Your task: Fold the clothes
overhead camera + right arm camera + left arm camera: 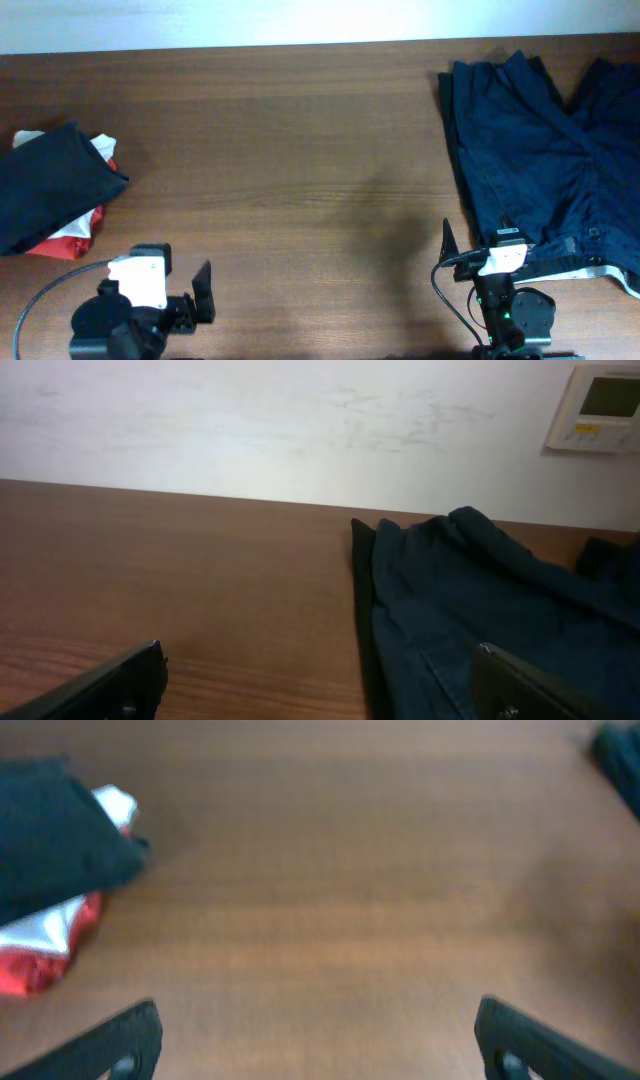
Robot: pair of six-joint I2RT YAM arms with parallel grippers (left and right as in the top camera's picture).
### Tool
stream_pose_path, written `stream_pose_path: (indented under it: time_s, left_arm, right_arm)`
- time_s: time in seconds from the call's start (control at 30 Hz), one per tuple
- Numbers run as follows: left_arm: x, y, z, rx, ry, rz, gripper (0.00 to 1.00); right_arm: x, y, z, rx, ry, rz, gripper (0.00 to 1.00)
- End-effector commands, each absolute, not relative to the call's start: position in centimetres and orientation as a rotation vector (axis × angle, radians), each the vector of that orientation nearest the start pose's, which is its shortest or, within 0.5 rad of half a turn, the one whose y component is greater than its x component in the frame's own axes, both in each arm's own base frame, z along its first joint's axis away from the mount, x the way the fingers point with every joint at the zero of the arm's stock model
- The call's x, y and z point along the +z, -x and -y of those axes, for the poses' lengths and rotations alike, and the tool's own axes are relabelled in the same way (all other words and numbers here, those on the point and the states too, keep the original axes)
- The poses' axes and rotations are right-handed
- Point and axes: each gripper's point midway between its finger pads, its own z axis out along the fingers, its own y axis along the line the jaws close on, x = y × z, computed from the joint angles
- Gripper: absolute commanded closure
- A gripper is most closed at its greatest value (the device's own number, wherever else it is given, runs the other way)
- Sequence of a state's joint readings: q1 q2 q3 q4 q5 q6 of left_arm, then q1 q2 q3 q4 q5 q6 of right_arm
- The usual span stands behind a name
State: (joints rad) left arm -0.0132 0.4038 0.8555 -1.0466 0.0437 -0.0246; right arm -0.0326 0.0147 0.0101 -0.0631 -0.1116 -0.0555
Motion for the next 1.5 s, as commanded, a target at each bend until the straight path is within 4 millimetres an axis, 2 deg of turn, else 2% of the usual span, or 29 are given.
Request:
stream_pose_path:
  time_s: [0.0, 0.13, 0.27, 0.63, 0.77, 0.87, 1.47]
  left_arm:
    - [21.5, -18.7, 0.1, -0.035, 0.04, -2.117, 0.01]
    - [19.4, -20.5, 0.0, -0.034, 0.035, -1.985, 0.01]
    - [18.1, -21.8, 0.0, -0.035, 0.028, -1.864, 0.01]
    - [18.9, -24.6, 0.0, -0.029, 0.016, -1.512, 0.01]
    - [18.2, -24.6, -0.9, 0.019, 0.06, -1.543, 0.01]
    - [15.6, -24.6, -1.0, 0.033, 0.07, -1.648, 0.01]
    - [15.8, -24.6, -0.9, 0.026, 0.064, -1.644, 0.01]
  right_arm:
    - [15.8, -24.6, -1.0, 0.019, 0.094, -1.637, 0.01]
    - [15.8, -24.6, -1.0, 0.019, 0.094, -1.637, 0.02]
    - [15.8, -24.6, -1.0, 0.019, 0.094, -1.637, 0.01]
    - [15.8, -24.6, -1.0, 0.019, 0.095, -1.637, 0.01]
    - [15.8, -24.6, -1.0, 0.019, 0.094, -1.637, 0.01]
    - [15.8, -24.6, -1.0, 0.019, 0.094, -1.637, 0.01]
    - [15.8, -24.6, -1.0, 0.019, 0.095, -1.637, 0.01]
